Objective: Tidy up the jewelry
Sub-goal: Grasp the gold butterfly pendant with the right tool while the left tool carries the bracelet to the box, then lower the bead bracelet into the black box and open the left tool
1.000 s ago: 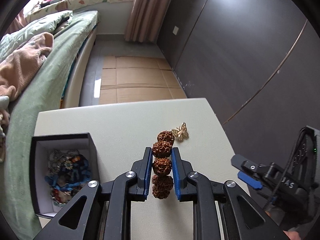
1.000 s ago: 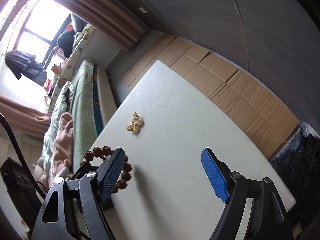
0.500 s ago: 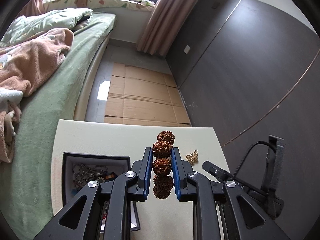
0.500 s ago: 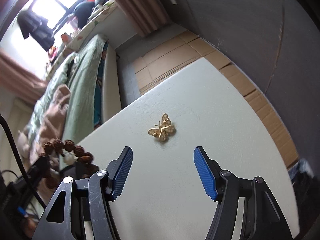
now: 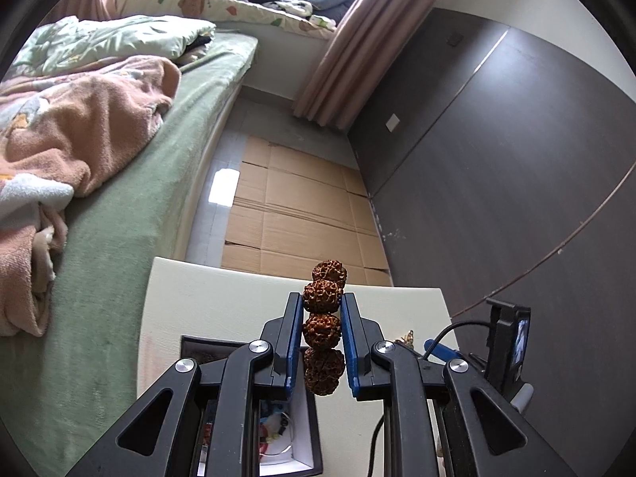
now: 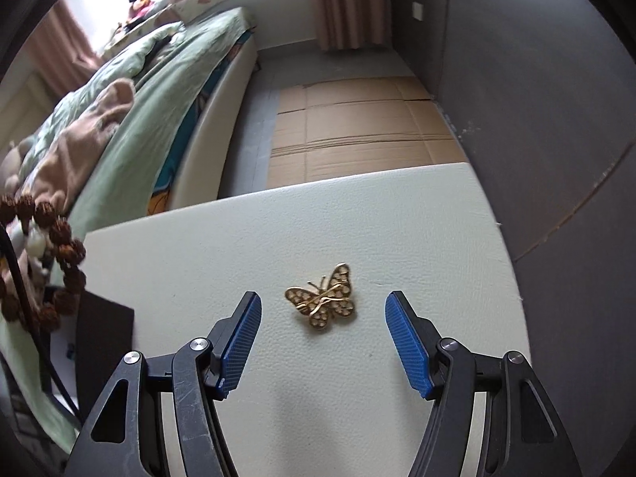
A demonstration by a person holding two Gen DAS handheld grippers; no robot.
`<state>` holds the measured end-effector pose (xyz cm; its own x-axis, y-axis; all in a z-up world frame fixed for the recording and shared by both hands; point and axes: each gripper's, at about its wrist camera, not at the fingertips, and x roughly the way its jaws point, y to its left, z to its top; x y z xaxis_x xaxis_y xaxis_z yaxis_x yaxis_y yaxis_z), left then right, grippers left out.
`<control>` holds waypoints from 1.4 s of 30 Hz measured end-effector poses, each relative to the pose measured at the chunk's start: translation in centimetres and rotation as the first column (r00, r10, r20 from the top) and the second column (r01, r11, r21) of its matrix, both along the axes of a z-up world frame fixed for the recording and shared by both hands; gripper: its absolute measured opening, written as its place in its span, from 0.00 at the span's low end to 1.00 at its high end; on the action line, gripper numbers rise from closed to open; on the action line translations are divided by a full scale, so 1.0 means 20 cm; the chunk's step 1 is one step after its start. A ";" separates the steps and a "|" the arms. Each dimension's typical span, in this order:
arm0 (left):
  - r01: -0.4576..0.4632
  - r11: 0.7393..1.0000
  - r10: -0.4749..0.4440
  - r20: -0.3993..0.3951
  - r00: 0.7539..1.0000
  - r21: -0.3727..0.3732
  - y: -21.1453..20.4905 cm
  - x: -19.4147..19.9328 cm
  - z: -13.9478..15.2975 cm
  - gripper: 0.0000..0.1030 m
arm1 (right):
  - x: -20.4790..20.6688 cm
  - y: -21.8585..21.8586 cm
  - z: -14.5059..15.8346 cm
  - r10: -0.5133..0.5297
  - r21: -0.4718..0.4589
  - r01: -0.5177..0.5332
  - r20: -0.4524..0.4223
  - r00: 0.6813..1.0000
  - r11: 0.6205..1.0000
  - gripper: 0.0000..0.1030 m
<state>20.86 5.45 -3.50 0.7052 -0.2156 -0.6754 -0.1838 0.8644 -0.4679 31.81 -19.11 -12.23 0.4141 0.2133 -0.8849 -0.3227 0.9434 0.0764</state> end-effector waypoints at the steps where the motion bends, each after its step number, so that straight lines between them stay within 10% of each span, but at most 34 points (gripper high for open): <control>1: -0.009 1.000 0.009 -0.002 1.000 -0.003 0.02 0.00 0.00 0.19 | 0.00 0.01 -0.01 0.014 -0.022 -0.014 0.004 1.000 1.000 0.64; 14: -0.041 0.998 0.041 -0.016 0.999 -0.041 0.11 -0.02 -0.02 0.19 | 0.00 0.10 -0.06 0.056 -0.119 -0.048 0.071 0.996 0.992 0.63; 19: -0.027 0.999 0.027 -0.025 0.999 -0.029 0.11 -0.03 -0.02 0.19 | -0.02 0.08 -0.04 0.047 -0.101 -0.040 0.071 0.996 0.994 0.40; 24: -0.015 1.000 0.015 -0.024 1.000 -0.010 0.08 -0.07 -0.01 0.19 | -0.06 0.04 -0.03 0.047 -0.084 -0.043 0.045 0.998 0.996 0.39; 42: -0.050 0.999 0.049 0.060 0.997 0.019 0.09 -0.30 0.15 0.19 | -0.35 -0.01 0.20 -0.014 0.128 0.010 0.028 1.000 0.992 0.40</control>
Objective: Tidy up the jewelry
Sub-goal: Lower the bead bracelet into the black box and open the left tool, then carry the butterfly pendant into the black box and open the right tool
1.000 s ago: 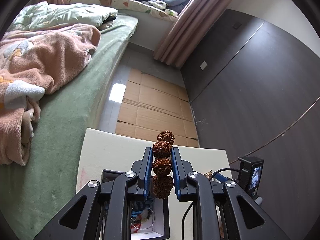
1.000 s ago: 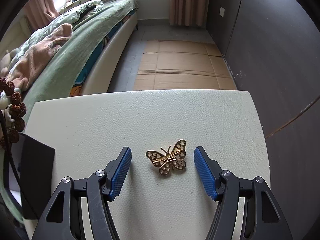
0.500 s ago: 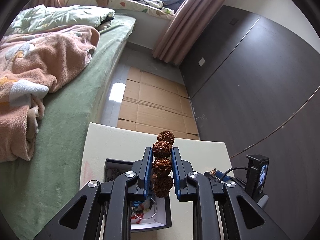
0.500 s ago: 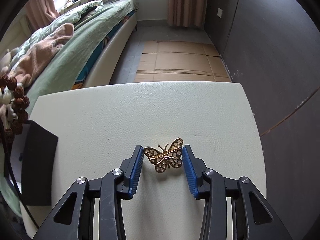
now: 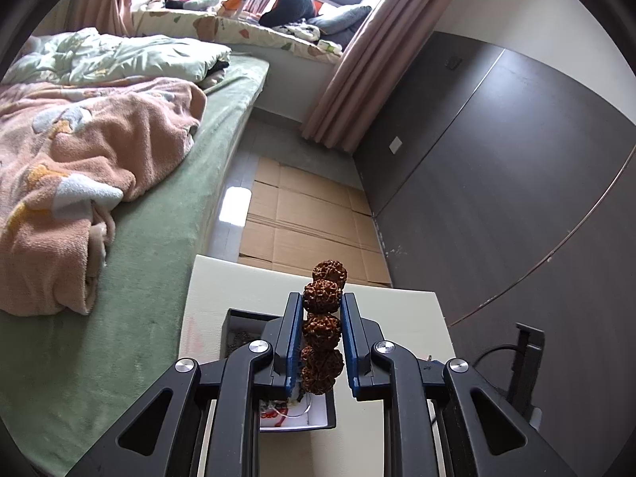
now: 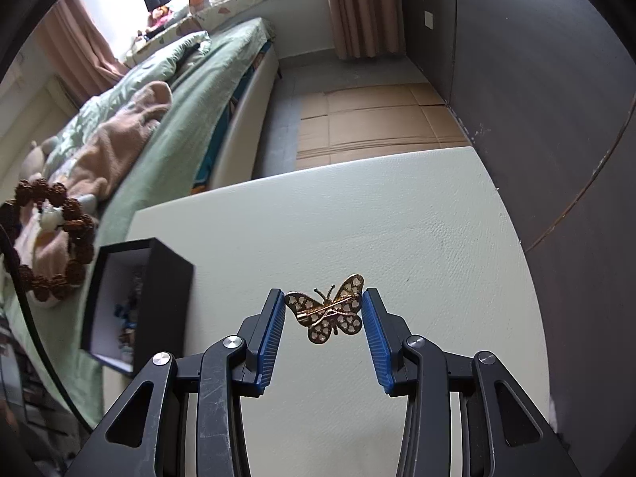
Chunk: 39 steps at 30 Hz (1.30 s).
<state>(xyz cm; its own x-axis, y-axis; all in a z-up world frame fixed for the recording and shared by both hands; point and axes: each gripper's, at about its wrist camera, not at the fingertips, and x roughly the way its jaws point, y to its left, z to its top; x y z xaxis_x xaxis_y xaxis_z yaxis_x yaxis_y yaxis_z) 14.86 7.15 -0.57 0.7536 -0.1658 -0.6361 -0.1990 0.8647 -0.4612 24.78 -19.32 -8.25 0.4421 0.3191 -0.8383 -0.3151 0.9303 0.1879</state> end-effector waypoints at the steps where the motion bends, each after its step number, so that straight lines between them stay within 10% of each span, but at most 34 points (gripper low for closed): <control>1: -0.003 1.000 0.003 -0.002 1.000 0.000 0.00 -0.01 0.00 0.19 | -0.02 0.00 0.02 0.003 0.019 -0.003 0.005 1.000 1.000 0.40; 14: 0.000 1.000 -0.001 -0.099 0.995 -0.015 0.01 0.05 -0.17 0.20 | -0.20 0.11 0.15 0.057 0.195 -0.063 0.038 0.998 0.979 0.40; 19: -0.056 0.998 0.058 -0.106 0.993 0.025 0.06 0.02 -0.17 0.58 | -0.21 0.18 0.15 0.087 0.228 -0.092 0.032 0.996 0.969 0.40; 39: -0.164 0.985 0.162 -0.058 0.985 -0.046 0.30 -0.08 -0.10 0.58 | -0.23 0.58 0.07 0.234 0.380 -0.210 -0.017 0.972 0.901 0.41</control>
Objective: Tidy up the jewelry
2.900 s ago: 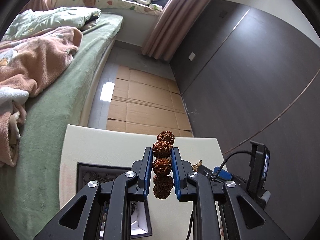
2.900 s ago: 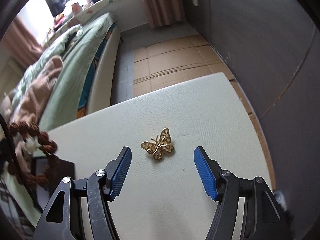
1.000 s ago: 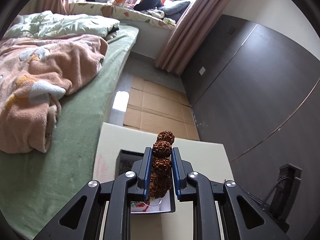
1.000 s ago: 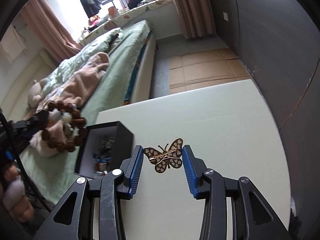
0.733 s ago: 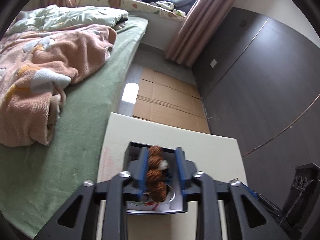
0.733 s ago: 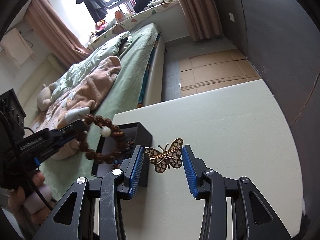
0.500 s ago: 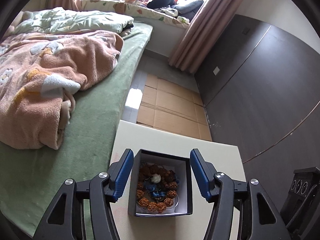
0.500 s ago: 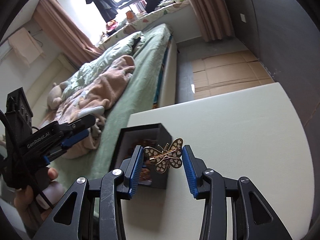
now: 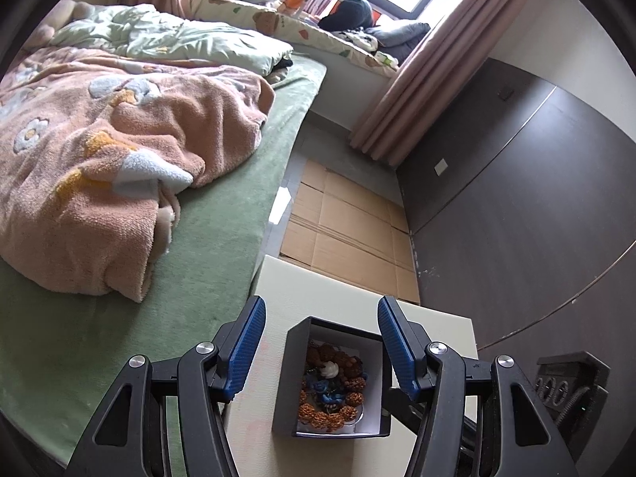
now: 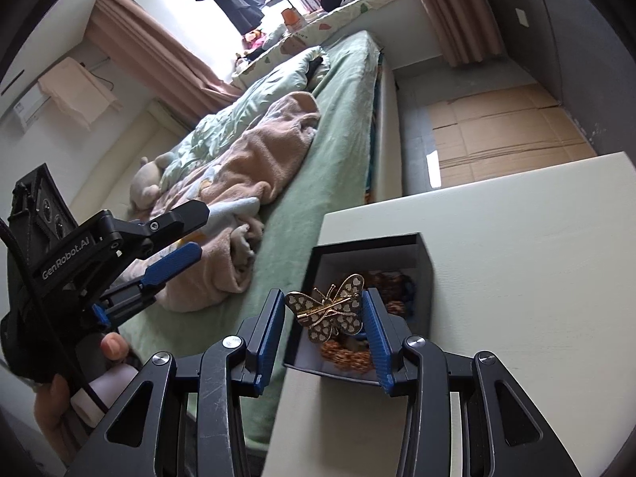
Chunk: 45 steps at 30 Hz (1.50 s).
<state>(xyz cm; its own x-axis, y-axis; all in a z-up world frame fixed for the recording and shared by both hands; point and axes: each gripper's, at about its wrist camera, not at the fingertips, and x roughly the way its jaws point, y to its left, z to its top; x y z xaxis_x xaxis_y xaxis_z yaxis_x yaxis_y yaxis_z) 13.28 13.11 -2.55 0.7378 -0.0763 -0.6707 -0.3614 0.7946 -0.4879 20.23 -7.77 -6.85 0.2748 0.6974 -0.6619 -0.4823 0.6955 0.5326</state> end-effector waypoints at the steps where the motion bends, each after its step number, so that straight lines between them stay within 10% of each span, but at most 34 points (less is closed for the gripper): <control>1: -0.001 1.000 0.001 -0.001 1.000 -0.006 0.01 -0.01 0.00 0.58 | 0.02 0.02 -0.02 0.008 0.000 -0.008 -0.022 1.000 1.000 0.43; 6: 0.009 1.000 -0.009 -0.003 1.000 -0.005 0.01 -0.04 0.01 0.58 | 0.03 -0.06 -0.05 -0.033 0.048 0.037 -0.080 0.996 0.998 0.67; 14: 0.054 0.997 -0.055 0.009 0.998 0.055 -0.14 -0.11 0.06 0.83 | -0.04 -0.21 0.02 -0.080 0.025 0.081 -0.035 0.996 0.996 0.70; 26: 0.132 0.970 -0.143 0.043 0.989 0.203 -0.35 -0.29 0.11 0.99 | -0.18 -0.45 0.11 -0.203 -0.062 0.207 0.066 0.977 0.976 1.00; 45: 0.231 0.911 -0.267 0.063 0.962 0.343 -0.61 -0.49 0.15 0.99 | -0.55 -0.75 0.24 -0.221 -0.095 0.242 0.191 0.956 0.966 1.00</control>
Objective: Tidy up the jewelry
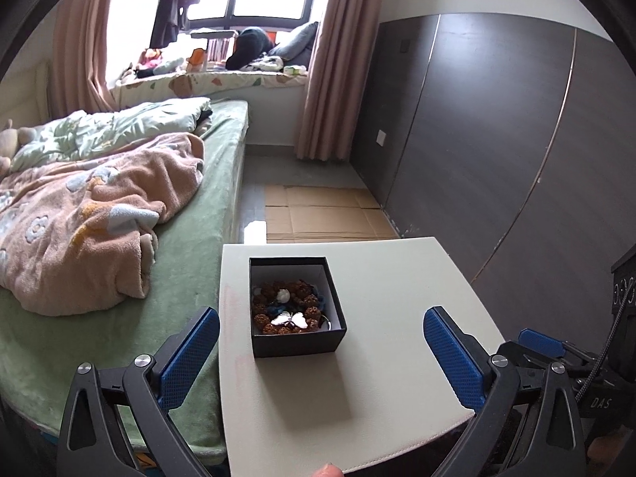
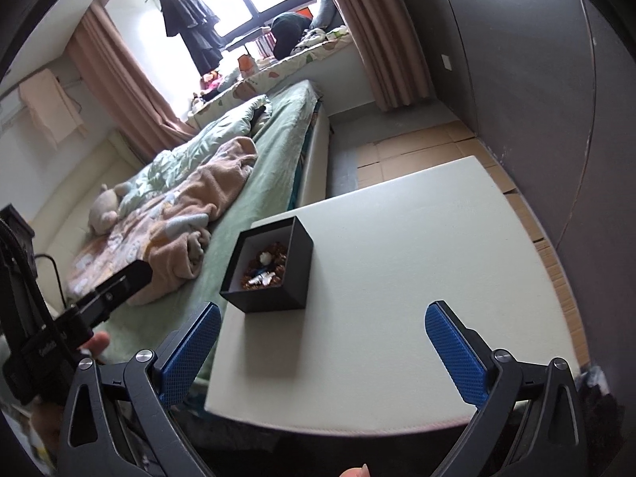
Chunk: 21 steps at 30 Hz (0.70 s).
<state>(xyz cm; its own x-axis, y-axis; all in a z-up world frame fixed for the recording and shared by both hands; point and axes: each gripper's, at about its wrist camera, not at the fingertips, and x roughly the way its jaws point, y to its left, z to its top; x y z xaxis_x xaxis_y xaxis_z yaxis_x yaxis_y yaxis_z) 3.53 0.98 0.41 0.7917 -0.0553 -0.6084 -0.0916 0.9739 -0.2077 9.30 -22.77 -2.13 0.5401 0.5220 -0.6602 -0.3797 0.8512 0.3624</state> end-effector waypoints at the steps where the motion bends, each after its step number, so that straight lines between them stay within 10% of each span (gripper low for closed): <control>1: 0.004 1.000 -0.004 0.000 1.000 -0.004 -0.01 0.00 0.00 0.99 | -0.02 -0.01 0.00 -0.001 0.002 0.001 0.002 1.000 1.000 1.00; 21: 0.031 0.999 -0.031 0.013 0.999 0.026 -0.08 -0.04 0.02 0.99 | -0.09 -0.01 0.04 0.002 -0.052 0.001 0.051 0.999 0.999 1.00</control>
<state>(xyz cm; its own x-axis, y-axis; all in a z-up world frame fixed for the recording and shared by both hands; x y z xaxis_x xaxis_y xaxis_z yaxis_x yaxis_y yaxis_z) 2.79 -0.60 0.75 0.7982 -0.0646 -0.5989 -0.0587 0.9812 -0.1839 7.42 -23.01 -1.24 0.5732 0.4883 -0.6580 -0.3971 0.8680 0.2982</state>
